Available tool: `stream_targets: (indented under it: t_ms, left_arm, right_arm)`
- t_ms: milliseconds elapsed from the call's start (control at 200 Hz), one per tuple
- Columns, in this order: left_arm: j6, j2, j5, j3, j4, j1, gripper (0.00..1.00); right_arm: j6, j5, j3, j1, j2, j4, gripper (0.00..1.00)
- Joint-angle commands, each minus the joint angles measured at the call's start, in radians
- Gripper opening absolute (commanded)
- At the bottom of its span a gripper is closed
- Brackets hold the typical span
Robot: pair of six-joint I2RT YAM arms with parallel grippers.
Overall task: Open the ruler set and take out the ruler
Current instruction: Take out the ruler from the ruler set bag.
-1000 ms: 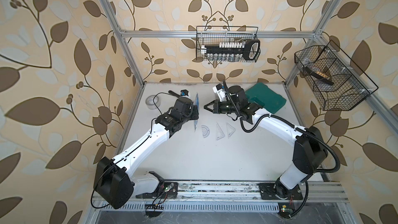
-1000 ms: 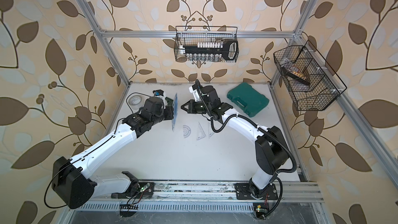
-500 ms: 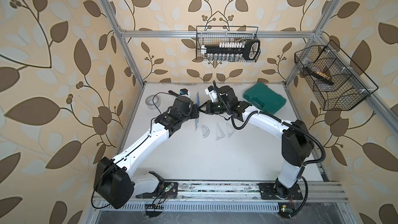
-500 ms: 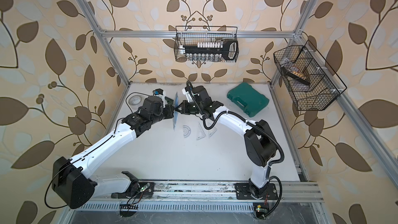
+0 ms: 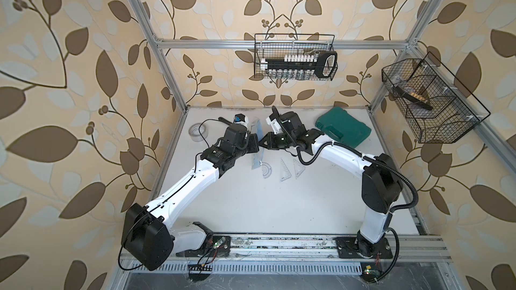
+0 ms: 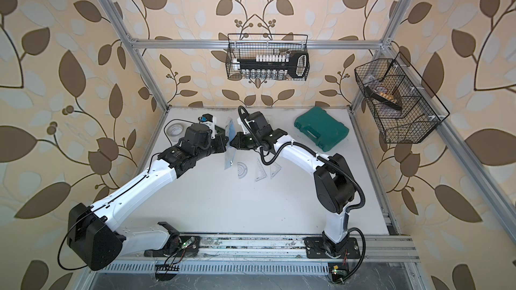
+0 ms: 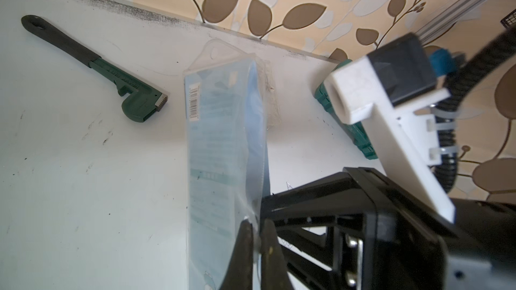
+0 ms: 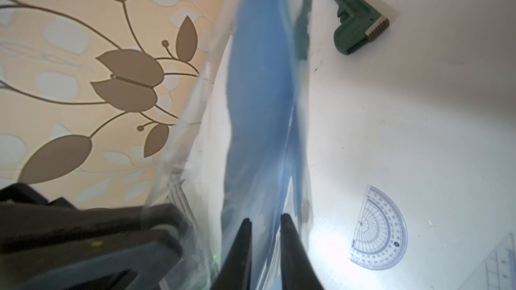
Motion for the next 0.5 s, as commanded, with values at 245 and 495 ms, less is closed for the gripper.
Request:
stream_targets:
  t_ms: [245, 495]
  left_arm:
    - [-0.023, -0.066, 0.079, -0.03, 0.127, -0.005, 0.0]
    - [-0.039, -0.068, 0.112, -0.044, 0.164, -0.008, 0.0]
  right_arm:
    - [0.005, 0.018, 0.048, 0.009, 0.049, -0.006, 0.27]
    - [0.046, 0.002, 0.068, 0.013, 0.076, 0.039, 0.28]
